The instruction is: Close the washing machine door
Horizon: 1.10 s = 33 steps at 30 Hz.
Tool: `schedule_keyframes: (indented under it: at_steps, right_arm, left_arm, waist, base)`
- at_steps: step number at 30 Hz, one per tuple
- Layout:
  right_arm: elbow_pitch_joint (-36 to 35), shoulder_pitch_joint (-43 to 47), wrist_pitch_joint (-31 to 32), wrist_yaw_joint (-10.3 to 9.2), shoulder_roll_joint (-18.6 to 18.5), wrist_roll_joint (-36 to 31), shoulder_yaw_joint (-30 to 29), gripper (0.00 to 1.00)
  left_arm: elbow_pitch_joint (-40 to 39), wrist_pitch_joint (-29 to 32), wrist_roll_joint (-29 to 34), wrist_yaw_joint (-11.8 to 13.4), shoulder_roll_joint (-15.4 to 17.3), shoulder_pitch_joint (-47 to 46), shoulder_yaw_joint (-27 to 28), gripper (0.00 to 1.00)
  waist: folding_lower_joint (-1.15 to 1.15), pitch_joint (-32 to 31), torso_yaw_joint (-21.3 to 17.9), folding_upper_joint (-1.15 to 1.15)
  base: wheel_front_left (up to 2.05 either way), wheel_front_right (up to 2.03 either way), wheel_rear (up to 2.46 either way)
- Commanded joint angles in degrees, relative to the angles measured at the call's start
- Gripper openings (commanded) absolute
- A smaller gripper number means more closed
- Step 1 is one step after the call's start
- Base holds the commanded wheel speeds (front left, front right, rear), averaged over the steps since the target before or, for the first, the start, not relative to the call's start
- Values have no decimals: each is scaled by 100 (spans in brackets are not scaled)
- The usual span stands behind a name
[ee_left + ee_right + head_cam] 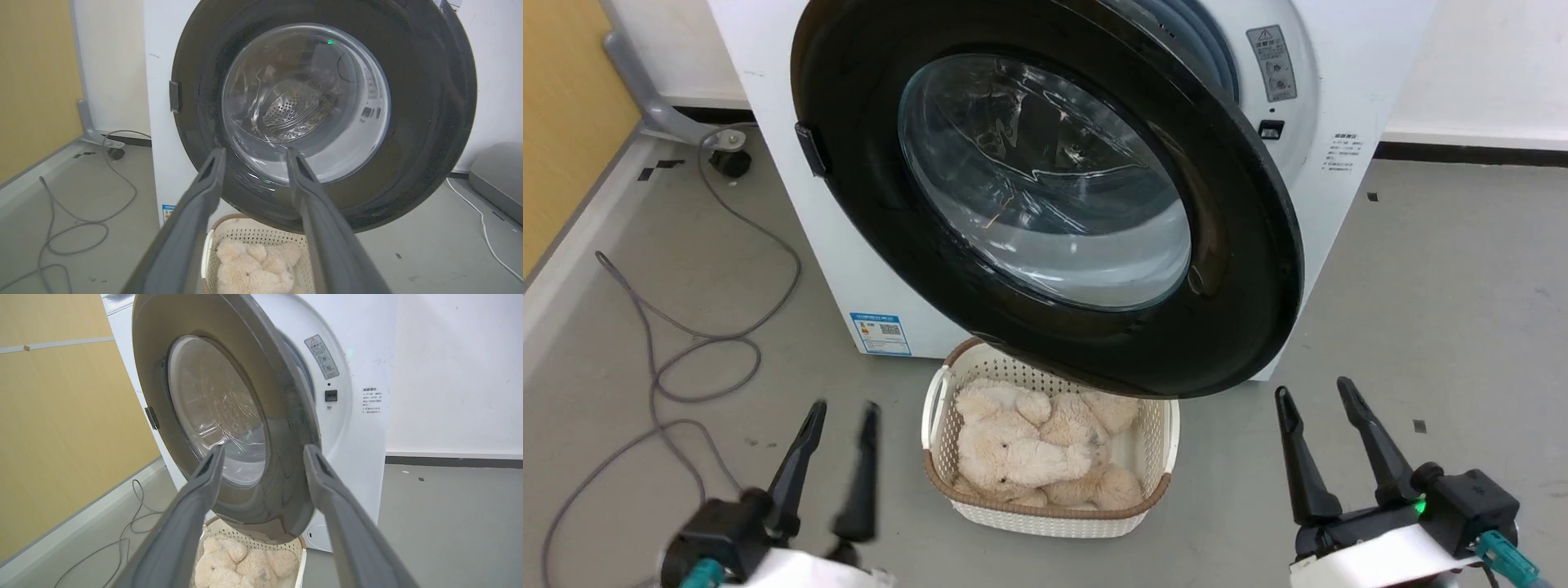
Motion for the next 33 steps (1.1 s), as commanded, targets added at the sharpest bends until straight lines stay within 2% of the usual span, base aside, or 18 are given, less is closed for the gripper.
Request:
schedule_keyframes:
  at_steps: [1,4,9,12,18,23,33]
  right_arm:
    - [-8,97,-25,3,14,-46,22,100]
    - [6,85,-25,3,14,-23,58,100]
    - [63,71,-25,3,14,-8,62,100]
    - [88,37,-25,3,14,-70,111,0]
    - [88,-168,-25,3,-154,-133,316,0]
    - [237,-611,-25,3,-662,-14,590,0]
    - [881,-1884,242,3,-1715,707,940,0]
  left_arm:
    - [52,-24,46,-79,-58,76,25,100]
    - [188,-24,-23,-284,-253,114,110,100]
    - [346,-24,171,-415,-361,58,205,100]
    - [392,-24,325,-449,-403,10,256,100]
    - [391,-25,489,-492,-550,-131,376,100]
    - [350,-25,581,-525,-647,-287,365,100]
    - [322,-25,654,-557,-763,-577,288,100]
  waist:
    - [0,14,-4,0]
    - [0,49,-22,0]
    - [0,102,-30,0]
    - [0,146,-28,0]
    - [0,312,56,0]
    - [0,605,225,0]
    - [0,1116,551,0]
  base:
    - [0,0,0]
    - [0,0,0]
    - [0,0,0]
    - [0,0,0]
    - [0,0,0]
    - [0,0,0]
    - [0,0,0]
